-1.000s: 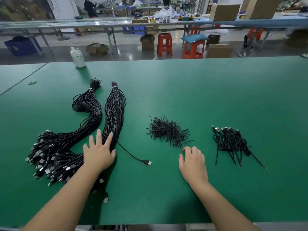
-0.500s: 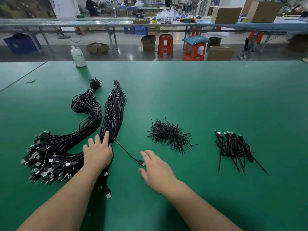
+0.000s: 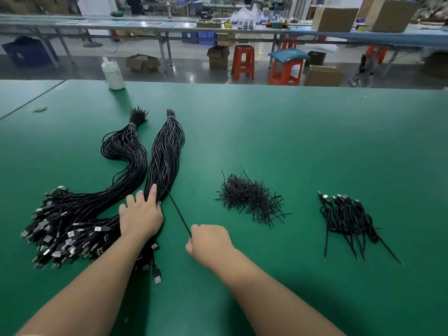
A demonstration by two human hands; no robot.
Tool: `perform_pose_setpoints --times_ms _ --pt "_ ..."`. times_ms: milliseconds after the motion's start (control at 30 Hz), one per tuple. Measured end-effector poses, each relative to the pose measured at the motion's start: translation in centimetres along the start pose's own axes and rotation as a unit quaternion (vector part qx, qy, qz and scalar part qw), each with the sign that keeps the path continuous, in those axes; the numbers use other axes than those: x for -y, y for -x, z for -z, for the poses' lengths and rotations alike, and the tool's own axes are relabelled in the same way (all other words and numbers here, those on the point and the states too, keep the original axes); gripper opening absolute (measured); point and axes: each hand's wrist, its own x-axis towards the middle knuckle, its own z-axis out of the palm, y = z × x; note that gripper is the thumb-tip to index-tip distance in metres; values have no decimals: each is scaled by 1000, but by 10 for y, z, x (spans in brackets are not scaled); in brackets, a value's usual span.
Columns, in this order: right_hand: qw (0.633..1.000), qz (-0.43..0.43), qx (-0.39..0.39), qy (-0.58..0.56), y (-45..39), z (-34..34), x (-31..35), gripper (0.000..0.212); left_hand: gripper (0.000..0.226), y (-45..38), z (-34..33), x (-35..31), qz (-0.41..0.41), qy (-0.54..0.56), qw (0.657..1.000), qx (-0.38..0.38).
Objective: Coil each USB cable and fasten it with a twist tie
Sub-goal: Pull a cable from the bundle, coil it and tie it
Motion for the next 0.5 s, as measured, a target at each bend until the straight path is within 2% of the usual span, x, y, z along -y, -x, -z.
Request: perform_pose_setpoints --times_ms 200,333,433,500 --pt "999 51 16 6 42 -2 -16 13 58 2 2 -1 -4 -1 1000 -5" --pt "995 64 71 7 83 4 -53 19 58 3 3 -1 -7 -1 1000 -2" --pt "996 -6 67 -52 111 13 -91 19 57 3 3 -1 -4 2 1000 -3" --pt "990 -70 22 -119 122 26 -116 13 58 2 2 0 -2 6 1000 1"
